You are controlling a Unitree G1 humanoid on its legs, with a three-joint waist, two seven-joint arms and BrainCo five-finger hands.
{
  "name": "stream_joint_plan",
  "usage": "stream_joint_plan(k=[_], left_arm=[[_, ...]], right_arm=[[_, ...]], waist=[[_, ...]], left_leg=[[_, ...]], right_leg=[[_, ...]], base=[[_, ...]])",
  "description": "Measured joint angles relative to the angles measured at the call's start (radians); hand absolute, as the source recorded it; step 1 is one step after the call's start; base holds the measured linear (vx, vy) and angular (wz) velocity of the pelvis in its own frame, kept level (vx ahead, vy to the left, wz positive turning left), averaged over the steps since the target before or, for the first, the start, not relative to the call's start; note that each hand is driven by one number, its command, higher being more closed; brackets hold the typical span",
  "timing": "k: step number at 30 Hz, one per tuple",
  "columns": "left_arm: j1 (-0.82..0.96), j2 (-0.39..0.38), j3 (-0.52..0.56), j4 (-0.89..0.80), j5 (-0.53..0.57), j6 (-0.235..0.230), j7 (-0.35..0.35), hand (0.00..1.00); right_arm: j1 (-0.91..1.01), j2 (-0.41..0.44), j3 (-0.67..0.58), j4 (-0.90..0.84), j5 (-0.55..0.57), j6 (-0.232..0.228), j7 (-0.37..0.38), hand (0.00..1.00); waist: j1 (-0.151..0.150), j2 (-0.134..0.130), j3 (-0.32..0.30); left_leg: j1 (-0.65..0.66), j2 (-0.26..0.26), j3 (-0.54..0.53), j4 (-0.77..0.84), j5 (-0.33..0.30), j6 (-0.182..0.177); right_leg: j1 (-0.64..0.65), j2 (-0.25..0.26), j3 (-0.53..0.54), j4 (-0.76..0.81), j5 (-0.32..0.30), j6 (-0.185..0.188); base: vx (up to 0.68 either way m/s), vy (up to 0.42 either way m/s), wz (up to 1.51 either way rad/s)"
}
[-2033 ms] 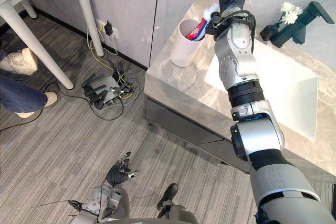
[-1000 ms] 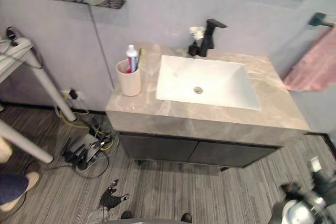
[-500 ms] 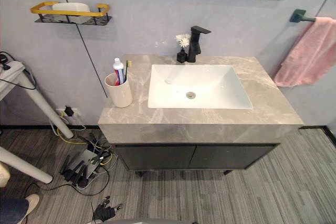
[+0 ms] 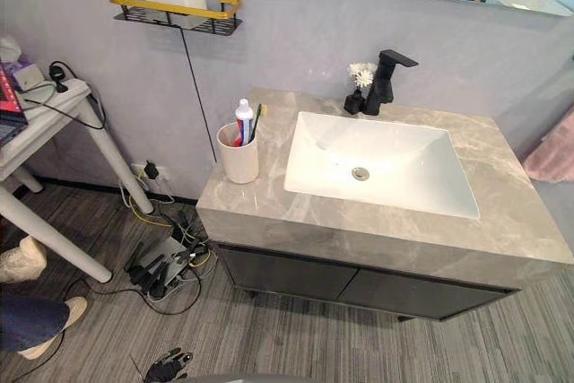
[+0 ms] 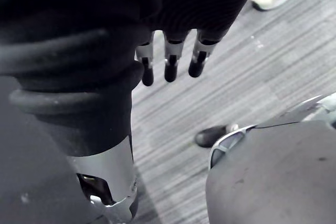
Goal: Organize washtable
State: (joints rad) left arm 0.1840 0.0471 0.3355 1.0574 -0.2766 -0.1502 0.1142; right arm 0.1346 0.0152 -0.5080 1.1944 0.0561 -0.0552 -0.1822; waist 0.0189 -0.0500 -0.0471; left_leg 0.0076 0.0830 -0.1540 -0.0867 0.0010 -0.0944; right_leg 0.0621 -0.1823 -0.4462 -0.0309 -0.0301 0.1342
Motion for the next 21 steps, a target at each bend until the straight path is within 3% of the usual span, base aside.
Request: stream_joint_plan(k=[1, 4, 6, 11, 16, 17, 21], left_arm=[[0.033, -0.015, 0.038, -0.082, -0.041, 0.004, 0.019, 1.0], [0.129, -0.087, 0.107, -0.535, -0.079, 0.01, 0.076, 1.0], [0.154, -0.117, 0.106, -0.915, -0.021, -0.025, 0.136, 1.0], [0.152, -0.121, -0.027, -1.436, 0.141, -0.054, 0.17, 1.0], [0.18, -0.109, -0.329, -1.633, 0.133, -0.075, 0.125, 1.0], [0.191, -0.097, -0.417, -1.64, 0.11, -0.076, 0.099, 1.0], [0.188, -0.043, -0.595, -1.627, -0.042, -0.07, -0.004, 1.0]], right_arm=[[0.002, -0.003, 0.017, -0.002, -0.002, -0.001, 0.007, 0.0], [0.019, -0.009, 0.052, -0.001, -0.01, -0.004, 0.008, 0.0], [0.031, -0.023, 0.096, -0.002, -0.03, -0.006, 0.008, 0.0], [0.034, -0.041, 0.175, -0.032, -0.047, -0.008, 0.008, 0.0], [0.048, -0.048, 0.224, -0.083, -0.047, -0.011, 0.01, 0.0], [0.05, -0.052, 0.248, -0.083, -0.047, -0.015, 0.01, 0.0], [0.05, -0.066, 0.291, -0.081, -0.049, -0.015, 0.013, 0.0]], waist=[[0.0, 0.0, 0.0], [0.036, -0.008, 0.001], [0.08, -0.01, 0.009], [0.085, -0.007, 0.014], [0.078, 0.006, 0.023], [0.077, 0.013, 0.026], [0.073, 0.014, 0.021]], left_leg=[[-0.01, 0.0, -0.012, 0.001, 0.0, 0.0], [-0.055, -0.002, -0.043, 0.017, 0.0, -0.001], [-0.065, -0.007, -0.068, 0.029, 0.0, -0.001], [-0.051, -0.025, -0.075, 0.057, 0.0, -0.002], [-0.044, -0.027, -0.034, 0.069, -0.012, 0.006], [-0.048, -0.024, -0.022, 0.072, -0.017, 0.007], [-0.052, -0.007, 0.022, 0.069, -0.019, 0.007]], right_leg=[[-0.001, 0.0, -0.014, 0.001, -0.005, 0.002], [-0.018, -0.003, -0.041, 0.024, -0.022, 0.009], [-0.01, -0.006, -0.067, 0.038, -0.028, 0.015], [0.045, -0.018, -0.093, 0.034, -0.028, 0.015], [0.039, -0.024, -0.062, 0.037, -0.025, 0.017], [0.035, -0.023, -0.046, 0.032, -0.024, 0.016], [0.001, -0.009, 0.001, 0.026, -0.016, 0.005]], base=[[0.02, -0.031, 0.31], [0.04, -0.027, 0.36], [0.07, -0.032, 0.4], [0.03, -0.001, 0.28], [-0.05, 0.018, -0.16], [-0.07, 0.019, -0.32], [-0.06, -0.007, -0.35]])
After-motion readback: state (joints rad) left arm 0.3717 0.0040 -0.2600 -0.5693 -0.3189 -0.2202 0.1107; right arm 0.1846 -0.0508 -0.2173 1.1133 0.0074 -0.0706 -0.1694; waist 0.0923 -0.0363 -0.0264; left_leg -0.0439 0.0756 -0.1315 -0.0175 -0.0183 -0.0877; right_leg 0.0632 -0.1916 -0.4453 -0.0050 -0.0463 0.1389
